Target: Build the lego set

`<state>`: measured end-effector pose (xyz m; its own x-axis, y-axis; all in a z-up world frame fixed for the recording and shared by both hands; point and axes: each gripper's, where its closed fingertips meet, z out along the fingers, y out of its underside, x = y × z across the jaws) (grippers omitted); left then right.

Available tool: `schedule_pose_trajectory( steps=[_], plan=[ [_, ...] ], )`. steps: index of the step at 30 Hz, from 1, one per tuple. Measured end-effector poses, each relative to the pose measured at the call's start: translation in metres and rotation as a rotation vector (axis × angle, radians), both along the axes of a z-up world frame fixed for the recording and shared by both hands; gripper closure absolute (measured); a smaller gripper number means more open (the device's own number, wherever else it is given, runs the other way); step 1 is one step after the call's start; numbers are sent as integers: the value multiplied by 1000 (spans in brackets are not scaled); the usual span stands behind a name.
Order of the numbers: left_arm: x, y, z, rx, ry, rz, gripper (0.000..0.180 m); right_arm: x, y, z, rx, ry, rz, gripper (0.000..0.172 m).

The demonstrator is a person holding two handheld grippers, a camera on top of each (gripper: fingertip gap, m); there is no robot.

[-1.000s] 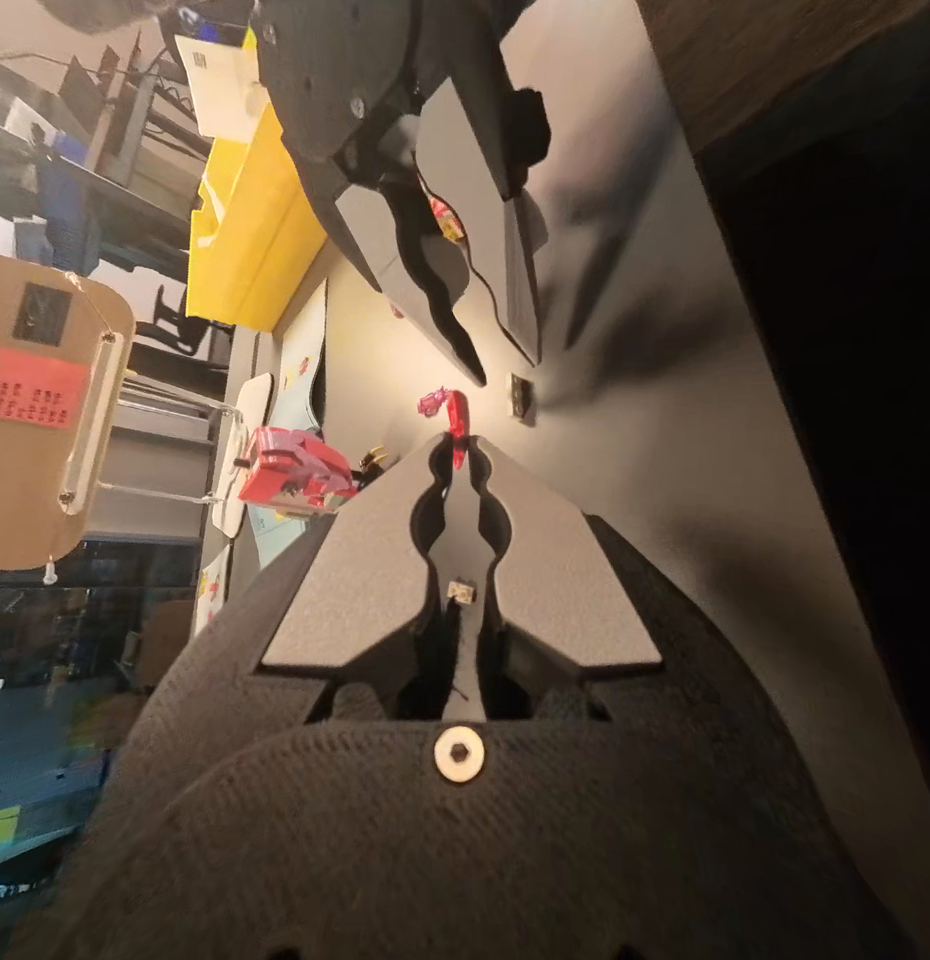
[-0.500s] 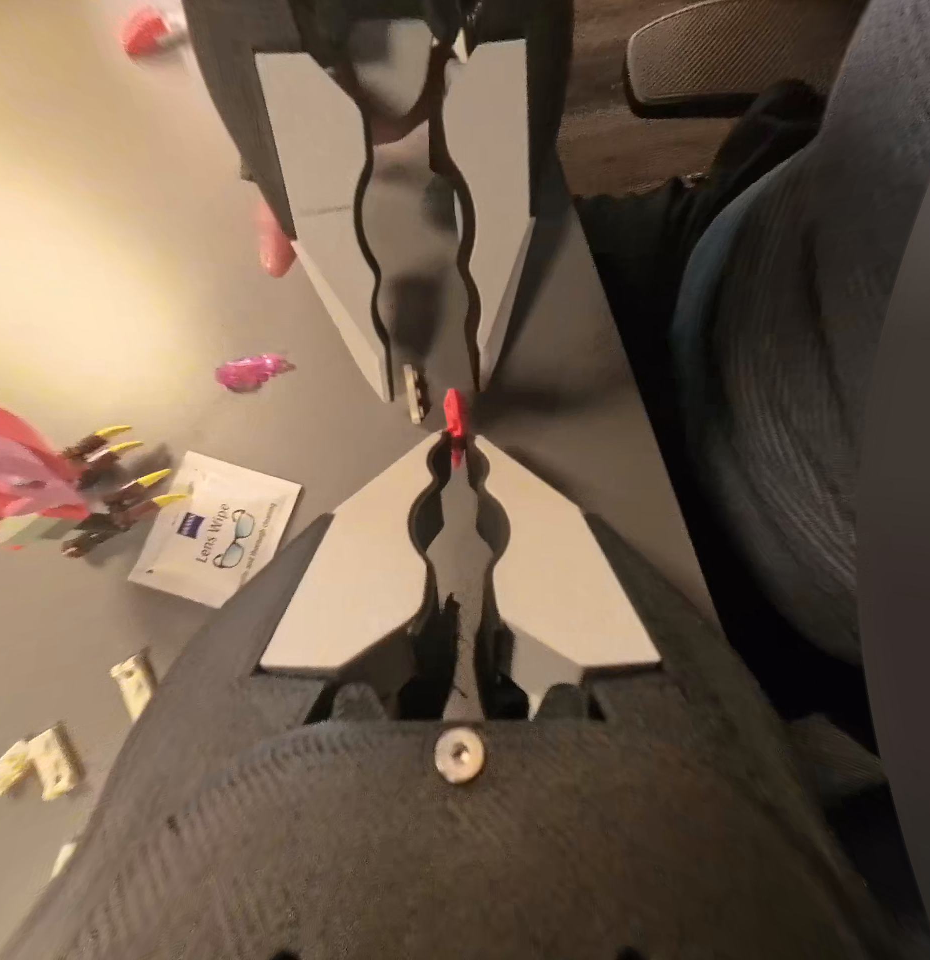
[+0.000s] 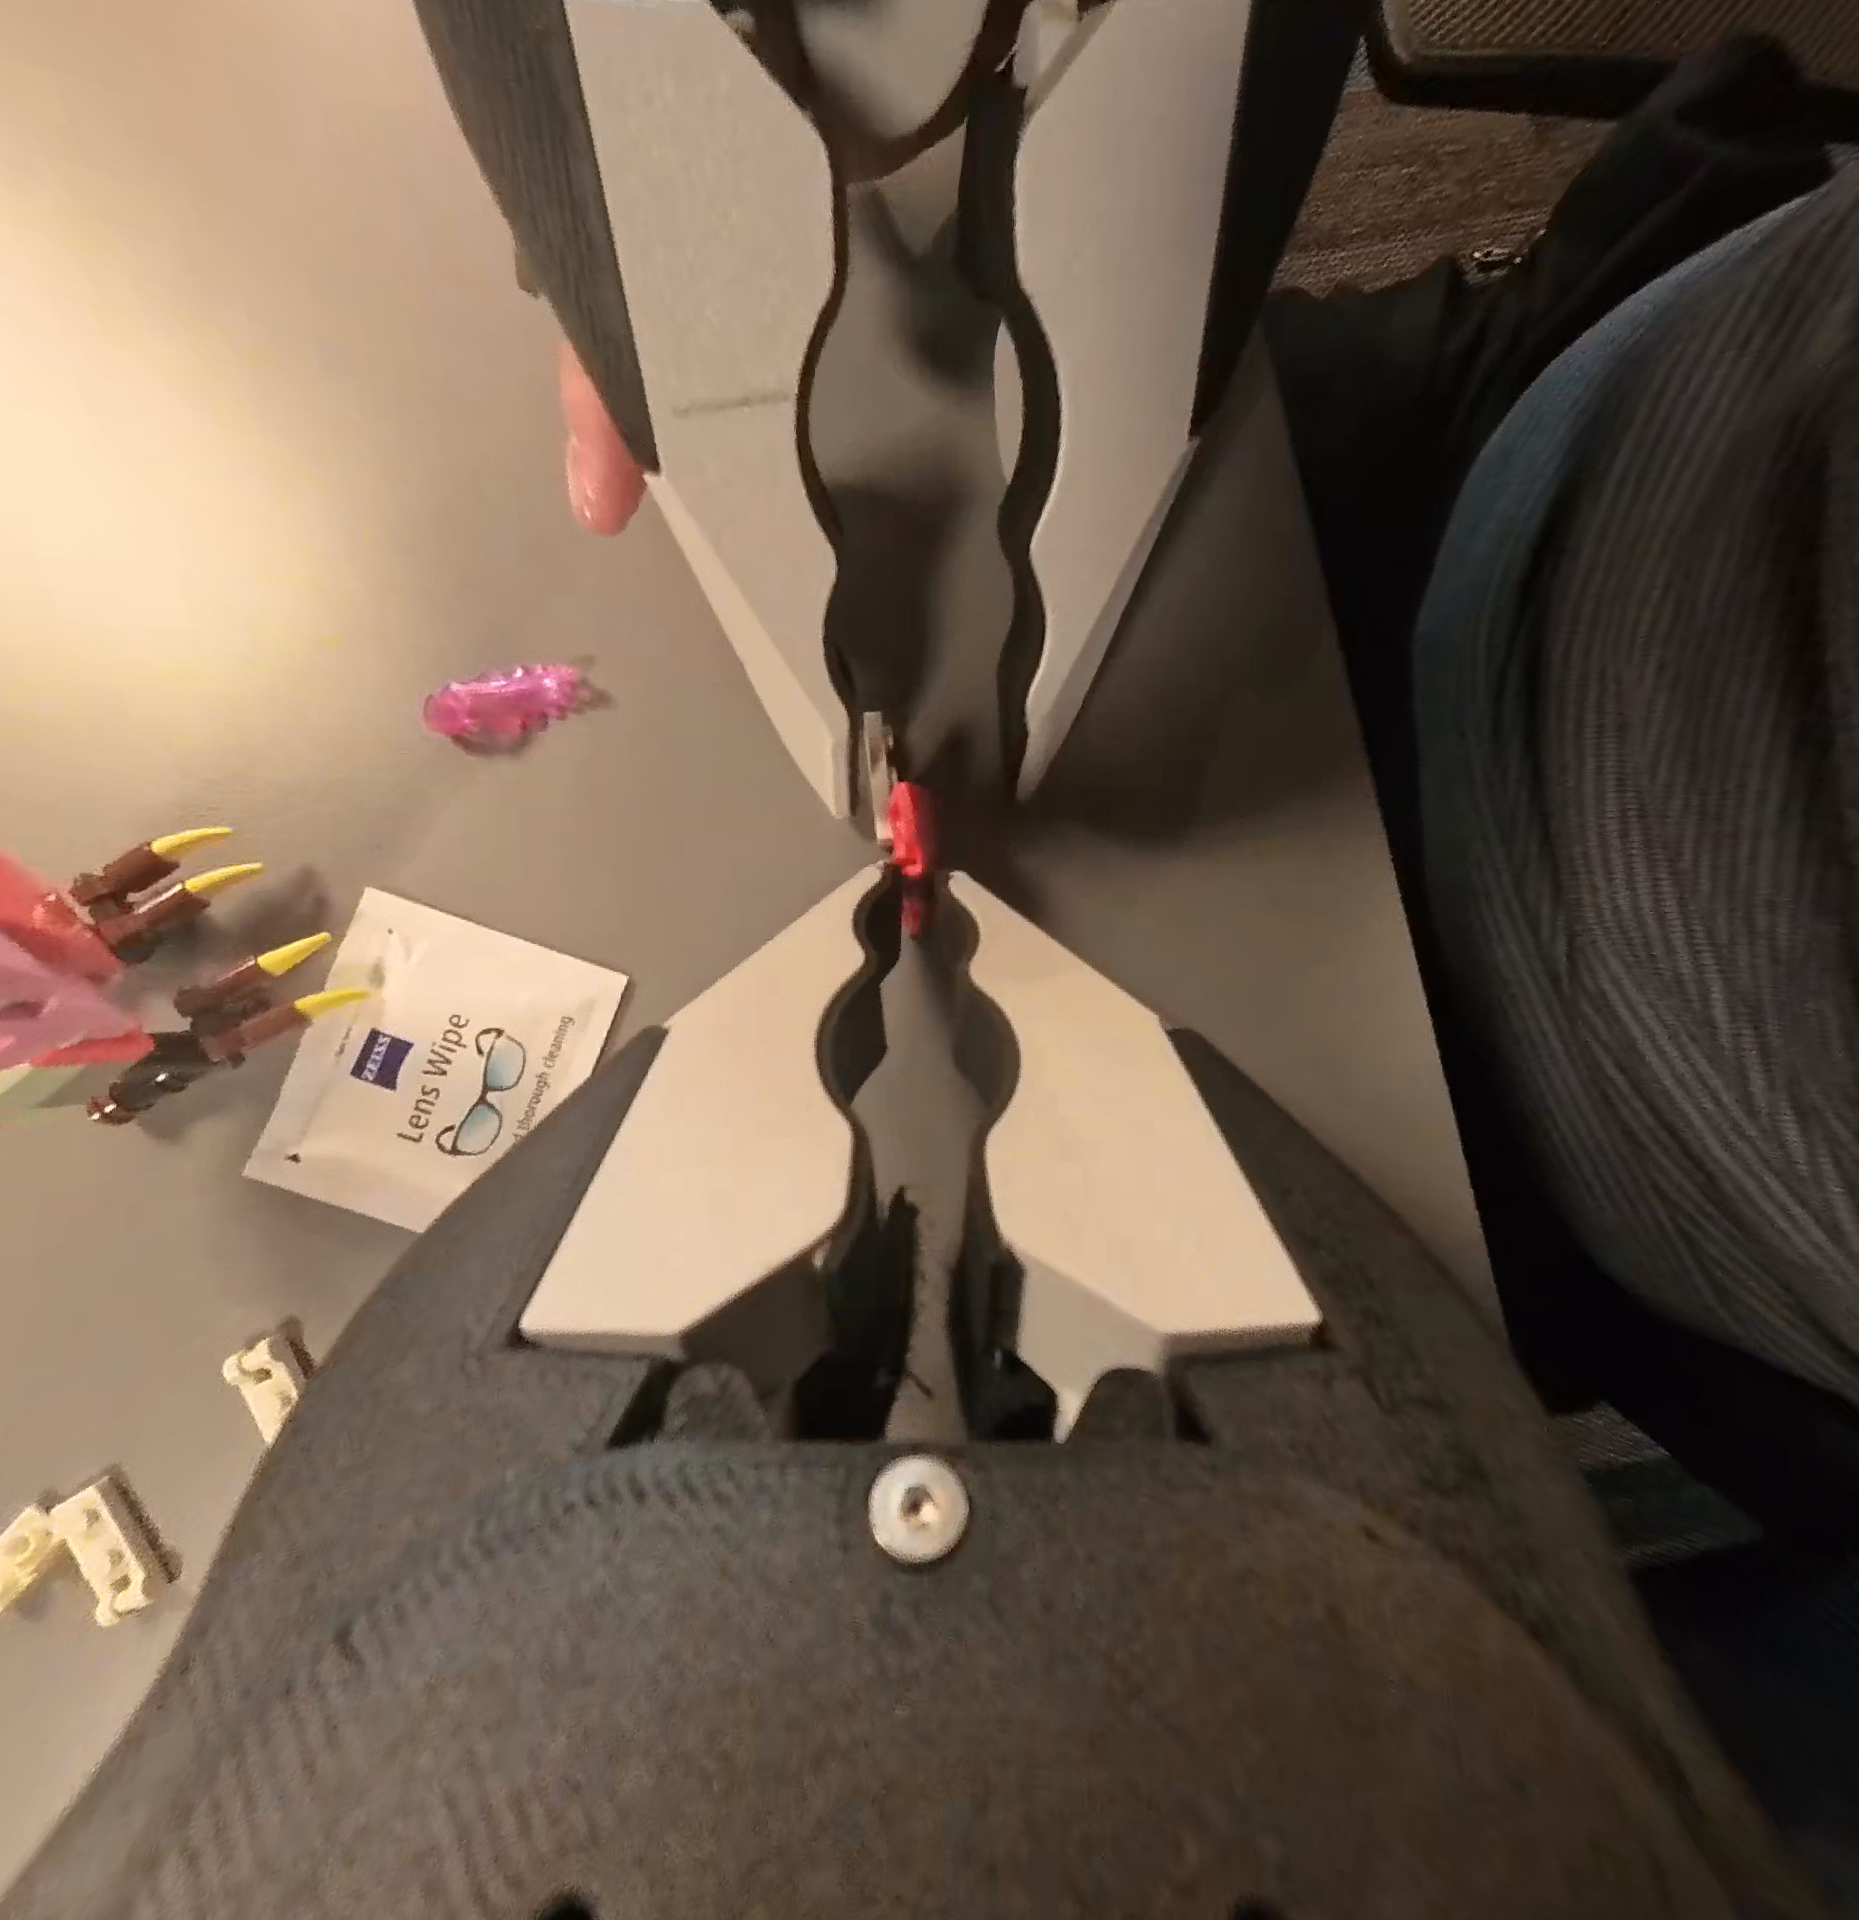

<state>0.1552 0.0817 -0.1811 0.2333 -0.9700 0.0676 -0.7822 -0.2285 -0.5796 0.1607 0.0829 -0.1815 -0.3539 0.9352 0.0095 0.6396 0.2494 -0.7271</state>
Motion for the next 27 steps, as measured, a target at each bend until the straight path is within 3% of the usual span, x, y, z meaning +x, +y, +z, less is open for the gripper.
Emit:
schedule_pose_trajectory(
  steps=[12, 20, 27],
  plan=[
    [1, 4, 0, 67, 19, -10, 177, -5, 6, -1, 10, 6, -46, 163],
    [1, 0, 1, 511, 63, -159, 176, -4, 2, 1, 256, 104, 0, 164],
    [2, -4, 1, 774, 128, -232, 176, -5, -2, 3, 441, 167, 32, 164]
  ],
)
